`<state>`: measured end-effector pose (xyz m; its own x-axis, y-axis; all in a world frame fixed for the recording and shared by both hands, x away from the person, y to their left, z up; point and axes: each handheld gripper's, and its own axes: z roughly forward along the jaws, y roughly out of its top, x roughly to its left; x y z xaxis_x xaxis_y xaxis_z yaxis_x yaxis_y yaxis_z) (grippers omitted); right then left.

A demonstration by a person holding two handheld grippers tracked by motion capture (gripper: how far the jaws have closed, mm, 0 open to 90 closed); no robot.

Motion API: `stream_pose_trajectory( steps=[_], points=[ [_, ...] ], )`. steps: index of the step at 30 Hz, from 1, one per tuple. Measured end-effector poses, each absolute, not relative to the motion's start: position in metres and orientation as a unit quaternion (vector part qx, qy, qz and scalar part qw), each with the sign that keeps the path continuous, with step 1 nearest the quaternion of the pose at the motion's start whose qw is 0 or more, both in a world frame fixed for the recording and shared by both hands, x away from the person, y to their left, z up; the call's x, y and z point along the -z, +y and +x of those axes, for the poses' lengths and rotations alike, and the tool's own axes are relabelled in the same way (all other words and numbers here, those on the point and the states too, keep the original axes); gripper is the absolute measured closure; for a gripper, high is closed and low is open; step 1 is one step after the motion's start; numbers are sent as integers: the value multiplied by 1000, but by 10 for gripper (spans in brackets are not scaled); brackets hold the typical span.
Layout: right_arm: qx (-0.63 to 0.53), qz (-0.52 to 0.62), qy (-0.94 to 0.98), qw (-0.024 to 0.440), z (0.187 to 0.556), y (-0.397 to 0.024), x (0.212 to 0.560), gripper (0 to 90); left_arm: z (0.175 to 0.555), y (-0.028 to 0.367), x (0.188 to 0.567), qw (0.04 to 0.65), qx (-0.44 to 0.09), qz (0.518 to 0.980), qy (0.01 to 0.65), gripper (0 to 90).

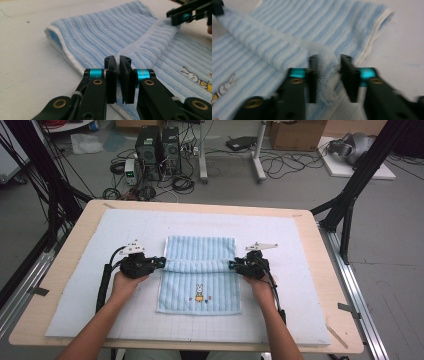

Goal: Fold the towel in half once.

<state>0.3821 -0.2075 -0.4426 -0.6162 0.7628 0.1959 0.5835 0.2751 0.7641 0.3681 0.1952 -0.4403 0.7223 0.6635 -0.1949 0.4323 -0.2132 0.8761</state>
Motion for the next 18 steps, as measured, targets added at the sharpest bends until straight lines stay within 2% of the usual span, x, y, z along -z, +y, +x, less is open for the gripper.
stream_pose_trajectory(
  steps=[3, 18],
  points=[
    [-424, 410, 799, 115, 378, -207, 440, 855, 363, 196, 441, 527, -101, 765, 357, 840],
    [-449, 391, 797, 106, 334, -221, 428, 852, 331, 200, 435, 546, -79, 760, 344, 841]
  ],
)
